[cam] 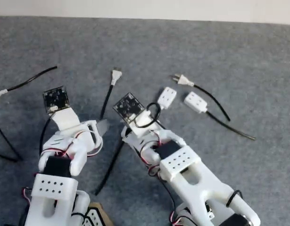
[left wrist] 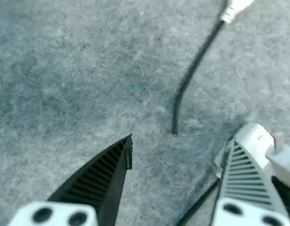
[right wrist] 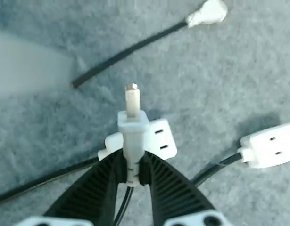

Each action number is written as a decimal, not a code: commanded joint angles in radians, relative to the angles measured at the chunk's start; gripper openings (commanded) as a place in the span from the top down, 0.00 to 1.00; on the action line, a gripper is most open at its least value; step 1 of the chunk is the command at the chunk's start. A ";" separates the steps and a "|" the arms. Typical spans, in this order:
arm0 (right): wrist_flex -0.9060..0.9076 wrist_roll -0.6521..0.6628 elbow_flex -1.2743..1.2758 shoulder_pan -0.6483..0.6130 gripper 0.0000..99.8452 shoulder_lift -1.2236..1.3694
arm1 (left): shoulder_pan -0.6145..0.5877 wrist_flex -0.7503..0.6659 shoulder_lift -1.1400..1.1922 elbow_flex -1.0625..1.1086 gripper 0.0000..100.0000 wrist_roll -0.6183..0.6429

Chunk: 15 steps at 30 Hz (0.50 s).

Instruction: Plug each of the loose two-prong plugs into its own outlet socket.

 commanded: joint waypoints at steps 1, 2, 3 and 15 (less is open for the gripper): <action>-0.028 -0.008 0.024 -0.021 1.00 -0.044 | 0.041 -0.012 -0.021 -0.004 0.68 0.009; -0.028 -0.008 0.038 -0.022 1.00 -0.045 | 0.056 -0.012 -0.024 -0.004 0.68 0.009; -0.028 -0.008 0.050 -0.028 1.00 -0.050 | 0.077 -0.014 -0.027 -0.004 0.68 0.009; 0.002 -0.008 0.064 -0.039 1.00 -0.051 | 0.151 -0.043 -0.028 -0.001 0.69 0.009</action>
